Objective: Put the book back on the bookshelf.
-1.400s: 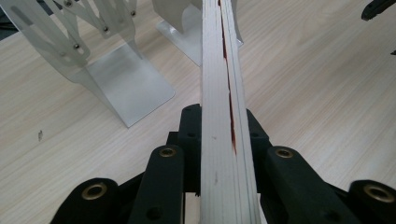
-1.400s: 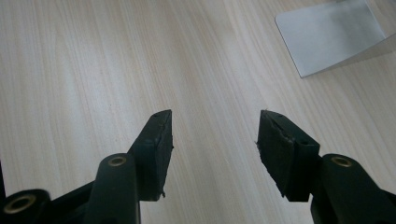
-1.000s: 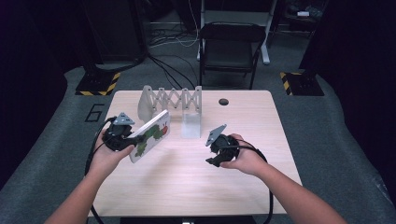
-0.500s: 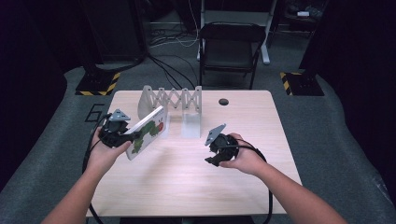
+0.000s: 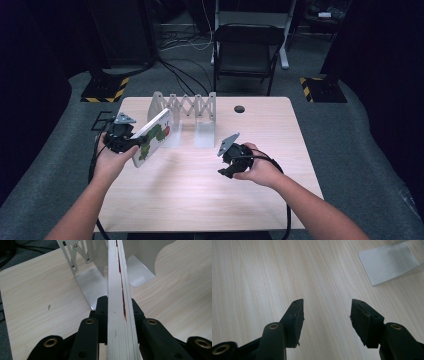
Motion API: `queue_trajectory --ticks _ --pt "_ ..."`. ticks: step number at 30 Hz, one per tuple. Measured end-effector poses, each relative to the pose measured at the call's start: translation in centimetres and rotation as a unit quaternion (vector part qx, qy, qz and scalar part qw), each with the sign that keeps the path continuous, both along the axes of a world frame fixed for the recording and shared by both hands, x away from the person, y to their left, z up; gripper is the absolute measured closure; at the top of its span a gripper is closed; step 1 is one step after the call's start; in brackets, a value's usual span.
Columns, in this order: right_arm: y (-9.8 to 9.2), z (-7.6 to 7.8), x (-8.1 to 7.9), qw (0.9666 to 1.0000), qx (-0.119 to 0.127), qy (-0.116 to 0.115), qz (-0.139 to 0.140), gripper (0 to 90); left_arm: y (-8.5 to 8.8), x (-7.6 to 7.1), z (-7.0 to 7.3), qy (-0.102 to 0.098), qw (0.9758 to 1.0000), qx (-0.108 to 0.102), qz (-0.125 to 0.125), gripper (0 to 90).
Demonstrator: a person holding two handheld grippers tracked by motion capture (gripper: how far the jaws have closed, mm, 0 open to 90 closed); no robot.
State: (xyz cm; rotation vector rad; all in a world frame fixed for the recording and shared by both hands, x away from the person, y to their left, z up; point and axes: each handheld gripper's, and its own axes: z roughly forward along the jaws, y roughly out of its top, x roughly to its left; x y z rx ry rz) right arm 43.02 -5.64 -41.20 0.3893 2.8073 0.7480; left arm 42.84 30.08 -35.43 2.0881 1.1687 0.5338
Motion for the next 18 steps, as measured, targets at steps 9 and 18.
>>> queue_trajectory --ticks 9,18 --pt "0.0 -0.2 -0.1 1.0000 0.002 0.001 0.001 44.4 0.1 0.8 0.0 0.000 0.9998 -0.003 0.021 75.8" --pt "0.5 -0.2 -0.4 0.9999 0.003 0.005 0.012 44.4 0.1 1.6 -0.3 -0.005 0.9987 -0.009 0.049 75.8"
